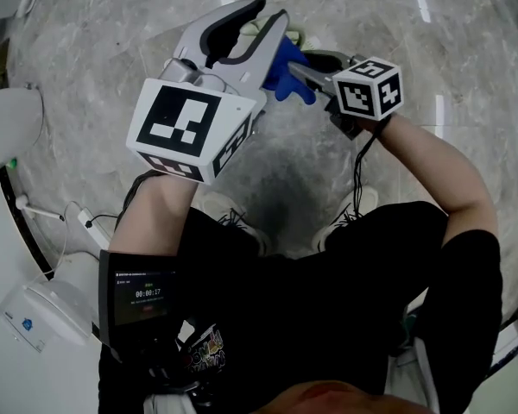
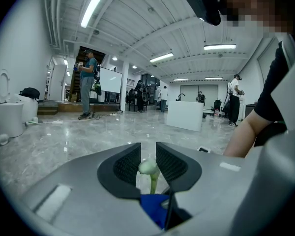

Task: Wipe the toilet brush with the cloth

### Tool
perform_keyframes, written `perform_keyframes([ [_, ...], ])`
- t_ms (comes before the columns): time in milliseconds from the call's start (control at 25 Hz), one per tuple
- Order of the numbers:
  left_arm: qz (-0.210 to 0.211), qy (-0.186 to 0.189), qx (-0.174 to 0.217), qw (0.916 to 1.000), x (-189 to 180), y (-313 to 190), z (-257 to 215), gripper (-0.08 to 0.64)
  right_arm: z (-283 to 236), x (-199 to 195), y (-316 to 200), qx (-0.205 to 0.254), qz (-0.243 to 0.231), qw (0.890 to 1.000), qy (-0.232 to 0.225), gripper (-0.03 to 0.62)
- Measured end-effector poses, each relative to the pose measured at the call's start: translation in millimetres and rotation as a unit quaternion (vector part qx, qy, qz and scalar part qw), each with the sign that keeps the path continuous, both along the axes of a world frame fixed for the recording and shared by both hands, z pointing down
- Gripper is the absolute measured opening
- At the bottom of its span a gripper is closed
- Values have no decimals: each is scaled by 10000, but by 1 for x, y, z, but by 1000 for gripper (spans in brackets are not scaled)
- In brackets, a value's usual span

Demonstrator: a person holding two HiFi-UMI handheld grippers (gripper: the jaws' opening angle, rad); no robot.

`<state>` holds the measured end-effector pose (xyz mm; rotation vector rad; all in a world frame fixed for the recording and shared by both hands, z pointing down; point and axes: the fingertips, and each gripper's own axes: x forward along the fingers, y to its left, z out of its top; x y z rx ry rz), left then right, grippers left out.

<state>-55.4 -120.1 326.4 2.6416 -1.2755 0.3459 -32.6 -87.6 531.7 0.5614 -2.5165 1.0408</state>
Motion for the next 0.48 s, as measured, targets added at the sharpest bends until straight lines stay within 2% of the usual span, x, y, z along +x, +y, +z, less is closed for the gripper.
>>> perform_keyframes([
  [120,14,-8,10,10000,4,1,1,101,-45,22,-10,464,201,9981,-356,98],
  [240,56,-28,49,10000,5,-1,0,101,-91,28,-8,958,144,9925,-745,98],
  [480,28,-54,106,9999,6,-3,-2,101,-170,26,4,1886,-156,9721,-1387,98],
])
